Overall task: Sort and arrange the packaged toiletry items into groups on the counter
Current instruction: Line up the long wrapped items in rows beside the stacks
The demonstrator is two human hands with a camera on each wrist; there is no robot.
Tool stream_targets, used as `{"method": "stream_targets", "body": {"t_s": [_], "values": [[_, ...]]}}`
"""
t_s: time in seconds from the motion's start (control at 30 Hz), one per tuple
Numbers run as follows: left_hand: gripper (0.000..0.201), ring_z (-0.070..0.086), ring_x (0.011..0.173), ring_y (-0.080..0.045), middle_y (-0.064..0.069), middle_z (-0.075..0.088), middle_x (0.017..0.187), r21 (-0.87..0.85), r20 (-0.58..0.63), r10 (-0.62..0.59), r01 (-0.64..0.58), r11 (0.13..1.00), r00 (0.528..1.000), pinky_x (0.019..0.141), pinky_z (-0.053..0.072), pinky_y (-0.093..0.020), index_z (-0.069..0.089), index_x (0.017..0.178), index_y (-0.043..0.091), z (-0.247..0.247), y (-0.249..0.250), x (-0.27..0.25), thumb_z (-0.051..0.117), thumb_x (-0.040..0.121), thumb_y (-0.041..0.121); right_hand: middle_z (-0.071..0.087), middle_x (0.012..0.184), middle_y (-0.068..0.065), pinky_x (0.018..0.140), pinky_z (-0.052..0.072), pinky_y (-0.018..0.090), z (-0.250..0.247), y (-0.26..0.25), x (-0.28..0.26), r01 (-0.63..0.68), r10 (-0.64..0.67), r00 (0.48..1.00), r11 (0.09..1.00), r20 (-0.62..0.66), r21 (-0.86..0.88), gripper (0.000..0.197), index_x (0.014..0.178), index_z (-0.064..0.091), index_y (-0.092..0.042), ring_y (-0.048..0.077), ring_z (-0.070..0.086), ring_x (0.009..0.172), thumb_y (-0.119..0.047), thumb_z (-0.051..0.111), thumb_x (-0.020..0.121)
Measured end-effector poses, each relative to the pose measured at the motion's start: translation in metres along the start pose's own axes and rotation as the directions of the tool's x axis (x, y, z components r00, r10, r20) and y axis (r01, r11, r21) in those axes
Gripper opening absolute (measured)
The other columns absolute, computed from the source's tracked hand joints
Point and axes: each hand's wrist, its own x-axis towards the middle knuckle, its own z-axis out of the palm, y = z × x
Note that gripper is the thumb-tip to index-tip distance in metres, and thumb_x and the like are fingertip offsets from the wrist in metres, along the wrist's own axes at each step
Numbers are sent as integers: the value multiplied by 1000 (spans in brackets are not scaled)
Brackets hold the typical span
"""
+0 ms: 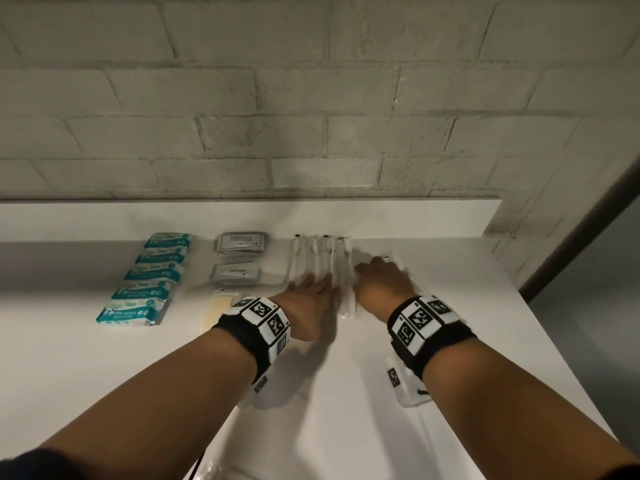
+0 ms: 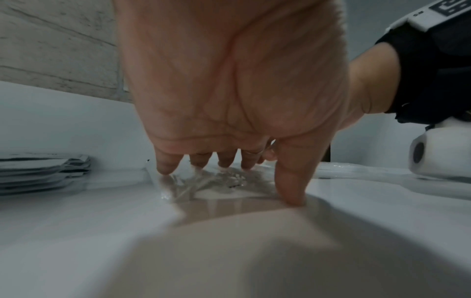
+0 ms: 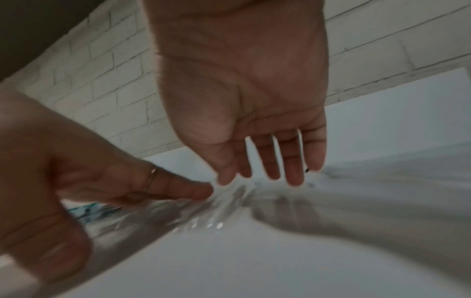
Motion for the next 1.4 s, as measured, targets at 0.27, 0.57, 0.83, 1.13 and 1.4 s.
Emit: {"method": "stream_targets", "body": {"t_s": [0.27, 0.57, 0.83, 1.13, 1.4], "values": [[91, -20, 147, -28, 8, -21, 160, 19, 101, 28, -31, 999, 994, 115, 3, -63, -8, 151, 41, -5, 14, -2, 54, 85, 32, 60, 122, 18, 85, 44, 36, -18, 63, -4, -425, 401, 903, 887, 155, 179, 32, 122, 50, -2, 34, 58, 111, -18, 40, 95], [97, -21, 146, -27, 11, -20, 159, 15, 123, 2, -4, 1000, 992, 114, 2, -64, -6, 150, 44, -7, 17, 2, 58, 82, 19, 62, 124, 10, 92, 45, 29, -14, 37, 10, -177, 144, 976, 962, 162, 208, 39, 124, 58, -8, 27, 59, 115, -26, 59, 89], [92, -15, 148, -29, 8, -17, 161, 31, 72, 6, -9, 999, 997, 114, 5, -65, -1, 151, 40, -1, 13, 5, 63, 86, 32, 62, 123, 13, 99, 43, 34, 0, 12, 36, -35, 9, 982, 990, 188, 138, 40, 117, 63, -4, 32, 51, 119, -33, 46, 97], [85, -11, 148, -30, 3, -11, 162, -4, 5, -24, 24, 1000, 1000, 114, 4, -64, 2, 153, 34, -6, 24, 0, 56, 87, 43, 55, 137, 10, 106, 38, 31, -2, 11, 52, -20, 12, 995, 997, 102, 79, 38, 131, 55, -8, 28, 50, 126, -17, 43, 96], [84, -14, 148, -31, 5, -12, 162, -16, 36, -26, 27, 1000, 999, 114, 0, -64, 2, 153, 36, -8, 23, 2, 54, 86, 44, 50, 141, 12, 105, 37, 31, -7, 12, 48, -39, 12, 991, 978, 133, 203, 45, 137, 50, -7, 29, 46, 129, -23, 51, 94]]}}
